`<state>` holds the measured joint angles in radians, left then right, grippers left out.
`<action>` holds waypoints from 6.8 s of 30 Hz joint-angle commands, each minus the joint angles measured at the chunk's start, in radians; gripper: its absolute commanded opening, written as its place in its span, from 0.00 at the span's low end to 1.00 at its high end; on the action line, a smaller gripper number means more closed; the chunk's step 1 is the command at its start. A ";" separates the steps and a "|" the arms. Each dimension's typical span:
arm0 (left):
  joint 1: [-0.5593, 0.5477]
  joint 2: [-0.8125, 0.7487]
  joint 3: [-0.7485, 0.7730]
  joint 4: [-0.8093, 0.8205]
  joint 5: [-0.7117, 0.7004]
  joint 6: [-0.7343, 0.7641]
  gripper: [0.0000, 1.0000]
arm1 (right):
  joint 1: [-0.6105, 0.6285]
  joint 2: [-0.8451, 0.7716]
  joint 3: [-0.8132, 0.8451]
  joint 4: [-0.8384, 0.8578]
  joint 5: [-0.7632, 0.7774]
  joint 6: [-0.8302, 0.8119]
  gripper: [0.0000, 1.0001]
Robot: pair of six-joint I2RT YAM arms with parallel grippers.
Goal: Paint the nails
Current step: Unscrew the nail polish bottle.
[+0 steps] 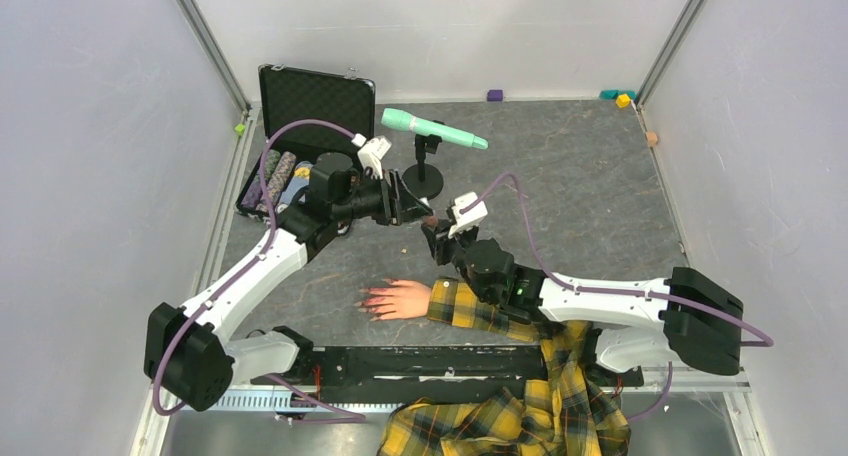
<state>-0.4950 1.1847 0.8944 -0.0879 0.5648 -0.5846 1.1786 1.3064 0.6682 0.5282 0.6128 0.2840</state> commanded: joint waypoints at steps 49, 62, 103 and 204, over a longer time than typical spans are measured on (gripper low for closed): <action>-0.013 -0.266 -0.105 0.390 0.285 -0.049 0.73 | -0.407 -0.161 -0.074 0.392 -1.188 0.273 0.00; -0.026 -0.231 -0.101 0.389 0.295 -0.062 0.55 | -0.407 -0.141 -0.079 0.419 -1.164 0.304 0.00; -0.048 -0.005 -0.055 0.118 0.113 -0.092 0.02 | -0.187 -0.157 0.045 -0.113 -0.175 0.098 0.00; -0.076 -0.225 -0.116 0.428 0.289 -0.086 0.27 | -0.490 -0.137 -0.078 0.405 -1.383 0.388 0.00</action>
<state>-0.5625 0.9573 0.7727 0.3222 0.8387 -0.6468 0.6876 1.1580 0.5716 0.9077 -0.7906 0.6769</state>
